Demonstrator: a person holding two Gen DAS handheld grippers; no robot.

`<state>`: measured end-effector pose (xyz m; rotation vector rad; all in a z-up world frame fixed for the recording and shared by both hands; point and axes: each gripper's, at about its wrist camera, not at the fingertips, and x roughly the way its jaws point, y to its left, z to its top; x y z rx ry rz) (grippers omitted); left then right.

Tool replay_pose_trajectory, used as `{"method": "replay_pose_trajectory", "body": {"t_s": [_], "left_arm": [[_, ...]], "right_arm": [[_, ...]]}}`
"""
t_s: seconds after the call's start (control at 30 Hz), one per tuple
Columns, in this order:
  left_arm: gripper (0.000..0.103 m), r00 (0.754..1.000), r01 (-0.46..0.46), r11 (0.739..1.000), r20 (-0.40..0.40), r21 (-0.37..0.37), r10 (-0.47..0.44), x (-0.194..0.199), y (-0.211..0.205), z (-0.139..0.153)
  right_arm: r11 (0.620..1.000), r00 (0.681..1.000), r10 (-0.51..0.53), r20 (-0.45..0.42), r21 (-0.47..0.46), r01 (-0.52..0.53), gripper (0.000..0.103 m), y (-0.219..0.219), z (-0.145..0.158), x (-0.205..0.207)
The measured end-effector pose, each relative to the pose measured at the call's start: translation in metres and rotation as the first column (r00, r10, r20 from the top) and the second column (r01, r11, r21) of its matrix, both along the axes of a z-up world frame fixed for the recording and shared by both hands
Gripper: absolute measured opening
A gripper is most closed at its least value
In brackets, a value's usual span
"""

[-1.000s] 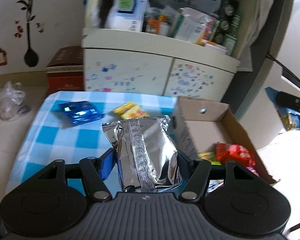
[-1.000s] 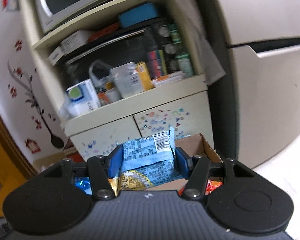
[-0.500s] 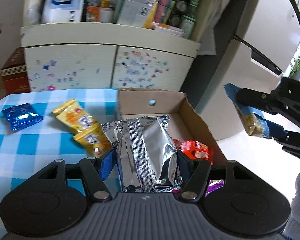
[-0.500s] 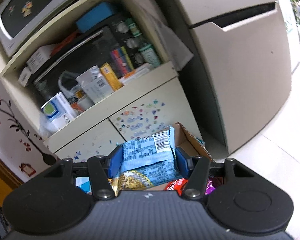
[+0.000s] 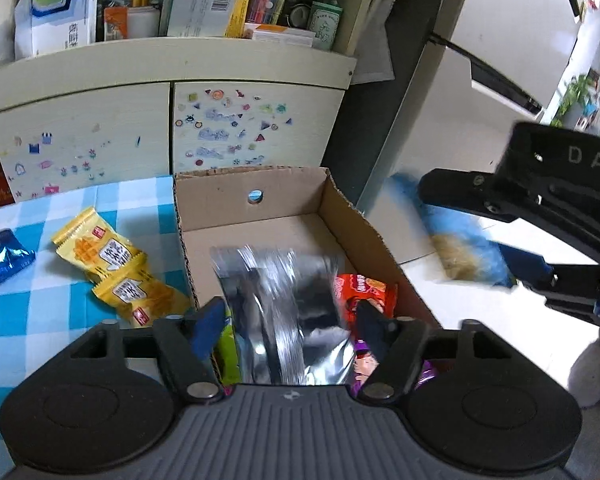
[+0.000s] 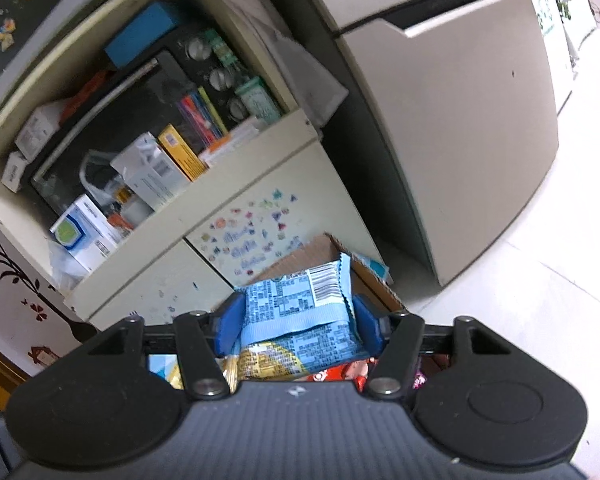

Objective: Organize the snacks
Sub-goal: 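Carry silver bag with left gripper while right gripper carries wafer bag into box, release, then withdraw both open grippers from the box back over the table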

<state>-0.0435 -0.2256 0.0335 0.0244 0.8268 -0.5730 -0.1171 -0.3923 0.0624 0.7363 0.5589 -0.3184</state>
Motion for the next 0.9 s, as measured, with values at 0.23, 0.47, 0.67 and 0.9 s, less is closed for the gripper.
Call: {"method": "replay_pose_trajectory", "body": {"t_s": [0.23,0.47,0.67,0.9], "left_arm": [[0.094,0.998,-0.009,0.998,0.061,0.067,0.005,0.001,0.0,0.008],[0.096,0.998,-0.017,0.994,0.054,0.112,0.011,0.009,0.015,0.01],[0.096,0.998,-0.039,0.989,0.047,0.141,0.032,0.018,0.034,0.008],[0.096,0.996,-0.084,0.981,0.018,0.175,0.083,0.035,0.064,0.006]], "right_arm": [[1.0,1.0,0.002,0.013,0.01,-0.002,0.078,0.002,-0.001,0.003],[1.0,1.0,0.027,0.015,0.002,-0.027,0.078,0.01,0.001,0.011],[0.996,0.996,0.084,0.016,-0.035,-0.083,0.079,0.025,0.002,0.021],[0.984,0.99,0.143,0.008,-0.11,-0.142,0.079,0.045,0.005,0.033]]}}
